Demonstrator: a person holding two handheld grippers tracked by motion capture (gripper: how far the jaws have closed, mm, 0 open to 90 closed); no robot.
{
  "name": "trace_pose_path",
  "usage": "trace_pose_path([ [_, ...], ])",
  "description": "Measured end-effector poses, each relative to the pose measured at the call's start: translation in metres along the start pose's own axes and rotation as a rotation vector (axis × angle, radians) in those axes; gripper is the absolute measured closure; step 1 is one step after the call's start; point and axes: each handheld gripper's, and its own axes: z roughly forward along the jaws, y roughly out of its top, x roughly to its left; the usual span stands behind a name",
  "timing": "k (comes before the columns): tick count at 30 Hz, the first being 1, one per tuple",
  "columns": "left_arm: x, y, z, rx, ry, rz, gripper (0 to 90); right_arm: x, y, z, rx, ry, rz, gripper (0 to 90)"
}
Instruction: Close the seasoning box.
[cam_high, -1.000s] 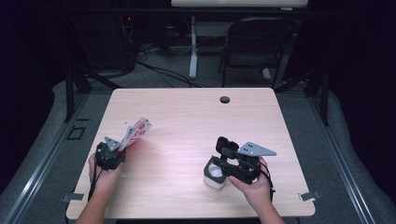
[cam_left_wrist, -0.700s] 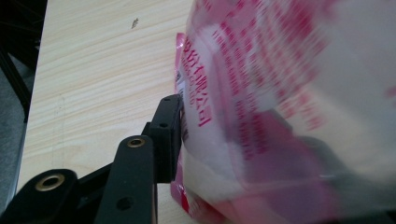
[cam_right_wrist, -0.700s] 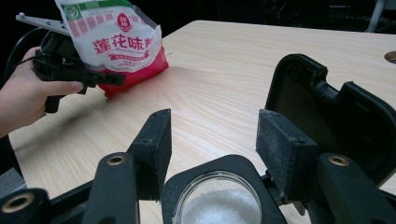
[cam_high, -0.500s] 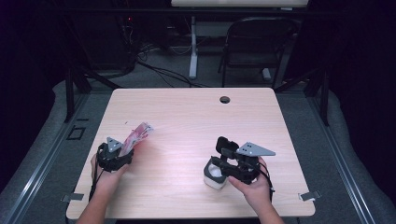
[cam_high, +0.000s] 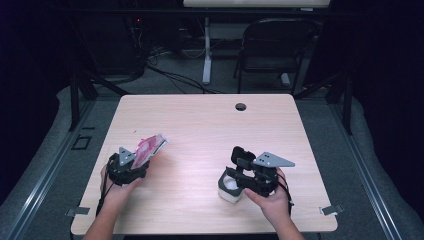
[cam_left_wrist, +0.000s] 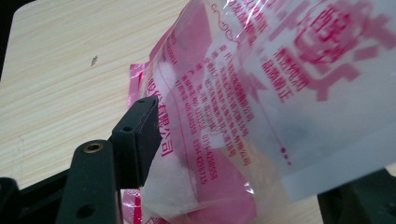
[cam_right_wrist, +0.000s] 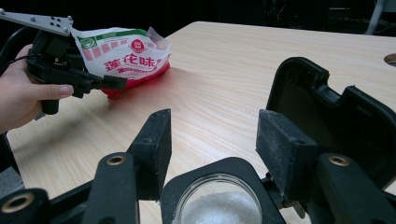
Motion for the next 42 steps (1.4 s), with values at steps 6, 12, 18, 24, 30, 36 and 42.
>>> trace_pose_path([
  [6,-0.008,0.005,-0.004,0.003,-0.035,0.024,38.4,0.001,0.002,-0.002,-0.001,-0.001,-0.008,45.8],
  [12,-0.025,0.016,-0.007,0.024,-0.078,0.086,38.7,0.001,0.004,-0.004,-0.006,0.002,0.000,46.0],
  [18,-0.038,0.017,-0.011,0.023,-0.119,0.111,38.9,-0.001,0.007,-0.009,-0.025,-0.002,0.002,46.4],
  [24,-0.048,0.012,-0.010,0.010,-0.165,0.094,38.8,-0.003,0.009,-0.015,-0.030,-0.019,-0.001,47.0],
  [30,-0.063,0.008,0.000,0.032,-0.201,0.135,40.2,-0.005,0.008,-0.016,-0.023,-0.032,-0.002,48.7],
  [36,-0.073,0.008,0.004,0.045,-0.227,0.166,40.1,-0.009,0.008,-0.021,-0.027,-0.045,0.009,51.9],
  [42,-0.077,0.011,0.001,0.011,-0.249,0.160,39.7,-0.014,0.009,-0.030,-0.042,-0.079,0.018,55.5],
])
